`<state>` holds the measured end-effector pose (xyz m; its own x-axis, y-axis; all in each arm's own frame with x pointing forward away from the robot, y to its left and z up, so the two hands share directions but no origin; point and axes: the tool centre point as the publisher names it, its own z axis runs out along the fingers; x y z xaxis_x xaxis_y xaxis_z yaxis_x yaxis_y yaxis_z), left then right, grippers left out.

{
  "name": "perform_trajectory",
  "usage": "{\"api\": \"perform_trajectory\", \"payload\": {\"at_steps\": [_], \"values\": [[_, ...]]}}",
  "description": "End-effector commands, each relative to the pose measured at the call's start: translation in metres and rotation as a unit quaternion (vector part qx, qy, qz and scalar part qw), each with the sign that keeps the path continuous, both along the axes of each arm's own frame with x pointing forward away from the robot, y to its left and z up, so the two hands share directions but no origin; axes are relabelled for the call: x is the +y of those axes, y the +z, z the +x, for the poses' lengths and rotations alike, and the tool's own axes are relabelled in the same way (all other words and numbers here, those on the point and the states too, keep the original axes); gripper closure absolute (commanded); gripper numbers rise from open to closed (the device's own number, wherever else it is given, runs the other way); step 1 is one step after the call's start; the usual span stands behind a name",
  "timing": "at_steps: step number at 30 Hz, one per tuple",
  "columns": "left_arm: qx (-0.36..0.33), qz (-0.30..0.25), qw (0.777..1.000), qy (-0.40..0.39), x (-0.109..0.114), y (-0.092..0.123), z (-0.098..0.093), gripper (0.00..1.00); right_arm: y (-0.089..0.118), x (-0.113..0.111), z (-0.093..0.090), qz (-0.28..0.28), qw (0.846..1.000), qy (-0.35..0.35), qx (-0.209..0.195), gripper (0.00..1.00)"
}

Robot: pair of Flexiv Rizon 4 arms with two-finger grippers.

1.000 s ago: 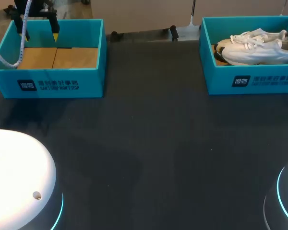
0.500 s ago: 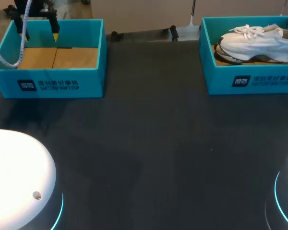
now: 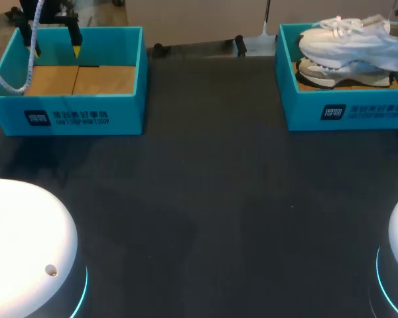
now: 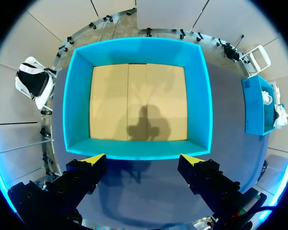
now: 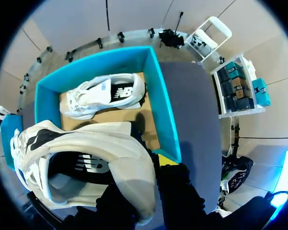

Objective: Take the shoe out of the shoebox, open the shoe tongue, remove and reinsert the insole, then place the shoe into the shoebox

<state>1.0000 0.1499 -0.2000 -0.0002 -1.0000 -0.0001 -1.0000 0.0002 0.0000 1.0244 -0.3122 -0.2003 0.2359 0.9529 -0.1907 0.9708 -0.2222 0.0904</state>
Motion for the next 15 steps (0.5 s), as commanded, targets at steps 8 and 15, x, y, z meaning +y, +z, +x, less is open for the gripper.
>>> {"api": "perform_trajectory", "payload": {"at_steps": [8, 15], "values": [[0.000, 0.000, 1.000, 0.000, 0.000, 0.000, 0.000, 0.00, 0.077, 0.034, -0.053, -0.021, 0.999, -0.002, -0.029, 1.00], [0.000, 0.000, 1.000, 0.000, 0.000, 0.000, 0.000, 0.00, 0.098, 0.057, -0.093, -0.024, 0.999, -0.010, -0.047, 1.00]]}}
